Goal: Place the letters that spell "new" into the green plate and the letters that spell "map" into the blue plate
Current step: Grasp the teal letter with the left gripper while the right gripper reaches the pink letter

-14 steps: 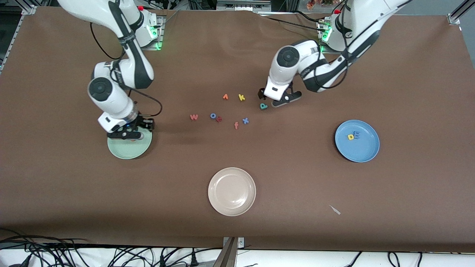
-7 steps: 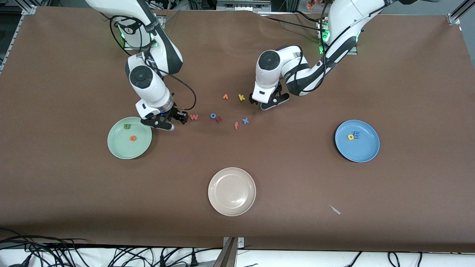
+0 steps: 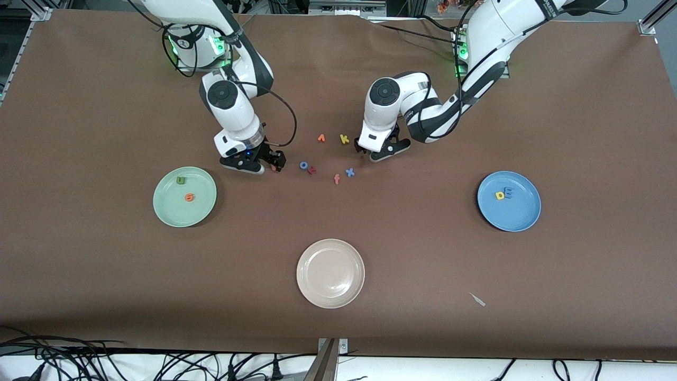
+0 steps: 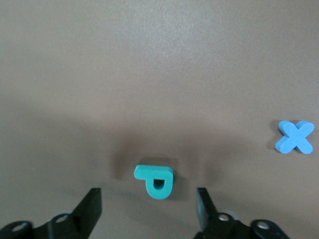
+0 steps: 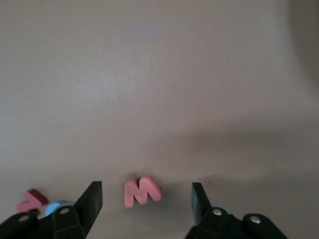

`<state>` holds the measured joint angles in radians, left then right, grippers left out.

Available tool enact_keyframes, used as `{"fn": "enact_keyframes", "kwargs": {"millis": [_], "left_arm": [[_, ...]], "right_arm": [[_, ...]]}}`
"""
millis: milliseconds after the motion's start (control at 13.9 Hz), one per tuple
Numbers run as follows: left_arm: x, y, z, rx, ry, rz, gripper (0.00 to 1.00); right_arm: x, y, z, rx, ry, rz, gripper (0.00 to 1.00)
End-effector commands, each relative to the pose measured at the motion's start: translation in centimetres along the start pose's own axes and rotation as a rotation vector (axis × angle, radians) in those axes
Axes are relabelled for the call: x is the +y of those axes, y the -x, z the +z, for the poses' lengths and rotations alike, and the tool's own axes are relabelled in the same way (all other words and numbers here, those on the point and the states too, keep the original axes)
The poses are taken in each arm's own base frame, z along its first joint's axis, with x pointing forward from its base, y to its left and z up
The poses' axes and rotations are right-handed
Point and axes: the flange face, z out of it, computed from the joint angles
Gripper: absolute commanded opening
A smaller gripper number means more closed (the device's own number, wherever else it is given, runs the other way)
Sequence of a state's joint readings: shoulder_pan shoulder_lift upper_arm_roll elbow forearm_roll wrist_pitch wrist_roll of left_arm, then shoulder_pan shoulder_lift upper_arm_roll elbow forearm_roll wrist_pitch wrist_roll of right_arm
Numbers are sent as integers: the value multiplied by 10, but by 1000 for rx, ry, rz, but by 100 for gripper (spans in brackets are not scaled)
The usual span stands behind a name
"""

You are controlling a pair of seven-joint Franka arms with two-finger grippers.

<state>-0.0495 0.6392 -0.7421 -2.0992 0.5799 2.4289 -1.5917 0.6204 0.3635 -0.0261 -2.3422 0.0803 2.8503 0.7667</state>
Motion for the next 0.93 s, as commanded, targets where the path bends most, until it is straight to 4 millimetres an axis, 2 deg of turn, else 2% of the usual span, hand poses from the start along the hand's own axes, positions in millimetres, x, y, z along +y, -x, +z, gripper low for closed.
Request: {"fn": "enact_keyframes", "kwargs": {"millis": [0, 216, 503, 718, 862], "left_arm": [[2, -8, 5, 20, 5, 3, 74], [4, -14, 4, 22, 11, -7, 64], [7, -21, 5, 18, 16, -22, 37], [6, -26, 8, 20, 13, -24, 25], [5, -27, 8, 24, 13, -21, 15]], "right_arm": [[-3, 12, 2, 8, -13, 2, 81], [-10, 23, 7, 1, -8, -25, 81], [-11, 31, 29, 25, -21, -62, 81], [0, 18, 28, 42, -6, -136, 81], [0, 17, 28, 44, -6, -149, 81]]}}
